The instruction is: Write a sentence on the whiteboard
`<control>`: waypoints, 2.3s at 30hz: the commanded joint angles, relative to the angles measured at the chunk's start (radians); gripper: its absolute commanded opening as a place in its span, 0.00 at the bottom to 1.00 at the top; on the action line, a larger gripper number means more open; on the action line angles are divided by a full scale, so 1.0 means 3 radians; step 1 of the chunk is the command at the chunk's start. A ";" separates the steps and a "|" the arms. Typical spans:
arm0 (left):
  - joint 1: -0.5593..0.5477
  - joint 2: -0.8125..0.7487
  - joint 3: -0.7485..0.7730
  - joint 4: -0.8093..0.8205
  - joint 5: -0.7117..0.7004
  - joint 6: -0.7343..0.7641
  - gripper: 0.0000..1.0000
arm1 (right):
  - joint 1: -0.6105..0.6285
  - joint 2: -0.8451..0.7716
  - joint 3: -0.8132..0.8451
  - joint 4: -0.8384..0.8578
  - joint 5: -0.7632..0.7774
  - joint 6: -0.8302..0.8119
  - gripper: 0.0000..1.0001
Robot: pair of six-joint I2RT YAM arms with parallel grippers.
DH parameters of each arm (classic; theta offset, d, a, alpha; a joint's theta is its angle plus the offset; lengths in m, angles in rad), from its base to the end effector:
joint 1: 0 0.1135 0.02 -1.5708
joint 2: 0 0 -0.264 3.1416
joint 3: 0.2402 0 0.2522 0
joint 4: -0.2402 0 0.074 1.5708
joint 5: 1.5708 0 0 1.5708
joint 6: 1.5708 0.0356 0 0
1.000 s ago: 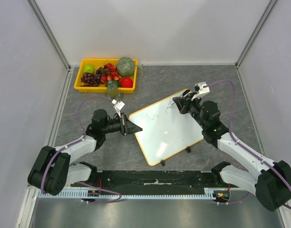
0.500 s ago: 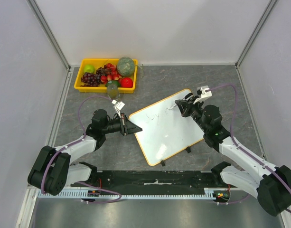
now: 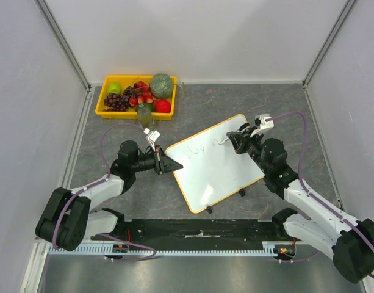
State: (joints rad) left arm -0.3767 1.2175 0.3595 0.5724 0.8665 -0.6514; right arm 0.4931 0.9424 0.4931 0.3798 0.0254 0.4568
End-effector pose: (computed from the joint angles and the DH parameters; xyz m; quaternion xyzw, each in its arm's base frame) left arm 0.2014 -0.1089 0.1878 0.1497 0.7542 -0.5601 0.3084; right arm 0.1950 0.1037 0.2671 -0.0046 0.7312 0.3036 0.6108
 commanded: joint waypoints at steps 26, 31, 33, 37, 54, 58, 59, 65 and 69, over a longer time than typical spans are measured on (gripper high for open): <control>-0.0110 0.0043 -0.0145 -0.0175 0.0241 0.0755 0.02 | -0.0068 -0.0406 0.0453 -0.0826 -0.0171 0.0108 0.00; -0.0110 0.0022 -0.0150 -0.0175 0.0231 0.0755 0.02 | -0.0278 -0.0273 0.0484 -0.0755 -0.0457 0.0129 0.00; -0.0115 0.0022 -0.0150 -0.0170 0.0231 0.0755 0.02 | -0.0370 -0.0278 0.0494 -0.0734 -0.0565 0.0159 0.00; -0.0115 0.0032 -0.0150 -0.0170 0.0241 0.0750 0.02 | -0.0467 -0.0319 0.0504 -0.0749 -0.0672 0.0139 0.00; -0.0115 0.0012 -0.0166 -0.0164 0.0236 0.0745 0.02 | -0.0442 -0.0641 0.0366 -0.1092 -0.0826 -0.0045 0.00; -0.0115 0.0022 -0.0160 -0.0159 0.0231 0.0740 0.02 | -0.0187 -0.0712 0.0325 -0.1194 -0.0571 -0.0132 0.00; -0.0110 0.0017 -0.0160 -0.0159 0.0236 0.0745 0.02 | -0.0100 -0.0723 0.0315 -0.1209 -0.0494 -0.0142 0.00; -0.0110 0.0017 -0.0160 -0.0159 0.0231 0.0740 0.02 | 0.0340 -0.0708 0.0264 -0.1210 -0.0223 -0.0173 0.00; -0.0110 0.0017 -0.0161 -0.0154 0.0226 0.0740 0.02 | 0.0555 -0.0718 0.0223 -0.1159 -0.0105 -0.0198 0.00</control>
State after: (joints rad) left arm -0.3794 1.2106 0.3580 0.5869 0.8745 -0.6498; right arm 0.6098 0.7383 0.5697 0.0162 -0.0742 0.4240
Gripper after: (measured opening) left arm 0.089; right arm 0.099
